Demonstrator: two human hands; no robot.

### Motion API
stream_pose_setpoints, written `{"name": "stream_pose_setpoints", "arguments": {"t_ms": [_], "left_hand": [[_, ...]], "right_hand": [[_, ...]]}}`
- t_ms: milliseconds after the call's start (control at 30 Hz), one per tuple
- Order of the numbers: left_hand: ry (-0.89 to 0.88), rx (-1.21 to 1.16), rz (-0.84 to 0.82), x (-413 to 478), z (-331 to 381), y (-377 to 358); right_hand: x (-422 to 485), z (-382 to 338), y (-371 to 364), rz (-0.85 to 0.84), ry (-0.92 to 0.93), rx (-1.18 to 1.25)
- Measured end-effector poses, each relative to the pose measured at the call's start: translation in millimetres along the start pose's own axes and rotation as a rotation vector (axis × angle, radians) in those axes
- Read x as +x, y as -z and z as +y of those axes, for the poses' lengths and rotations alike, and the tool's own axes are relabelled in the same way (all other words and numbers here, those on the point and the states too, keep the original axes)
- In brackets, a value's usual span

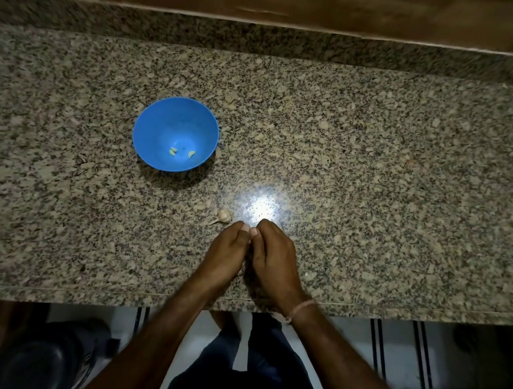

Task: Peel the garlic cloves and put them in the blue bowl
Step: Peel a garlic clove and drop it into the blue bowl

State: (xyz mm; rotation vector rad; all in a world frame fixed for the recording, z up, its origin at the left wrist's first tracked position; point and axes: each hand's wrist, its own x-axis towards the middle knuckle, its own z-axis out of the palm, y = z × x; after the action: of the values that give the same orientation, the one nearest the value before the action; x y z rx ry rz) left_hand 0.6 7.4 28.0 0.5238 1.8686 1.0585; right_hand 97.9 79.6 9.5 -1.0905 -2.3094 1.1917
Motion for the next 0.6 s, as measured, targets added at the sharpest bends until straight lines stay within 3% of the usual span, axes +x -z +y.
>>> {"name": "stream_pose_setpoints", "arguments": {"t_ms": [100, 167, 200, 267, 333, 400, 500, 600], "left_hand": [[-0.264, 0.229, 0.054, -4.6, -6.3, 1.6], [-0.318, 0.298, 0.032, -5.3, -6.0, 4.0], [-0.268, 0.266, 0.017, -2.9, -4.6, 5.1], [0.011, -0.007, -0.058, 2.8, 2.3, 5.5], [0.240, -0.232, -0.130, 4.4, 7.1, 4.3], [0.103, -0.070, -0.069, 3.6, 3.8, 1.7], [-0.206, 0.240, 0.051, -0.6, -6.6, -0.2], [-0.266, 0.190, 0.097, -1.5, -12.3, -3.5]], "right_hand": [[6.9, -8.1, 8.7, -0.119, -0.333, 0.441], [9.9, -10.3, 13.8, -0.214, -0.550, 0.644], [8.3, -9.7, 14.3, -0.216, -0.515, 0.590], [3.8, -3.9, 10.6, -0.129, -0.247, 0.302], [0.9, -0.1, 7.2, -0.068, -0.102, 0.131], [1.4, 1.2, 2.6, -0.073, -0.142, 0.176], [10.7, -2.4, 4.9, -0.161, -0.532, 0.655], [16.7, 3.0, 8.0, -0.278, -0.703, 0.774]]}}
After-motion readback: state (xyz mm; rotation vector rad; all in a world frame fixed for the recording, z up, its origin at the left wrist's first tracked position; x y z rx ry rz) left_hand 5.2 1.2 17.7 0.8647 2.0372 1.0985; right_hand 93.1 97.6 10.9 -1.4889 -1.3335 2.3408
